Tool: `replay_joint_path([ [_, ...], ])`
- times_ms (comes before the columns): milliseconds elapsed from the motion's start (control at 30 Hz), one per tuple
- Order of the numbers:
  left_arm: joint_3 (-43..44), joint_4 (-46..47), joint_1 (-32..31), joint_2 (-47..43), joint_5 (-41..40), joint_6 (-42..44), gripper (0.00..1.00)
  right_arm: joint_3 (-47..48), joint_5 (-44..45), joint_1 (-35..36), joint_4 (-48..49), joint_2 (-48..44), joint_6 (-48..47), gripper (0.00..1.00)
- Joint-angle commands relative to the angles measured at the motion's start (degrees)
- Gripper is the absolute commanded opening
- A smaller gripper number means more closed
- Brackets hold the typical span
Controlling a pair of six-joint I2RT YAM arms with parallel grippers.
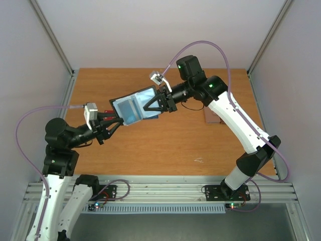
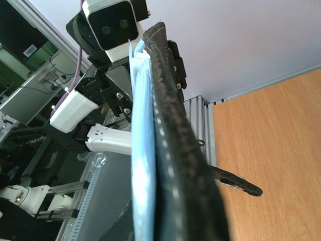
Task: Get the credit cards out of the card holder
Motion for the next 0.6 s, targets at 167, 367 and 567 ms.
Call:
replay_joint_path([
  [167, -1.8, 5.9, 0.4, 0.0, -2.3, -2.8, 0.31, 1.7, -2.1, 0.2, 0.3, -0.8, -0.2, 0.01],
  [367, -1.2, 8.6, 0.2, 1.4, -2.3, -3.8, 0.39, 1.5, 1.3, 1.3, 1.7, 0.1, 1.6, 0.01],
  [567, -1.6, 8.7, -0.8, 2.4, -3.2, -6.4, 0.4, 1.8, 4.3, 2.9, 3.3, 1.1, 1.9, 0.01],
])
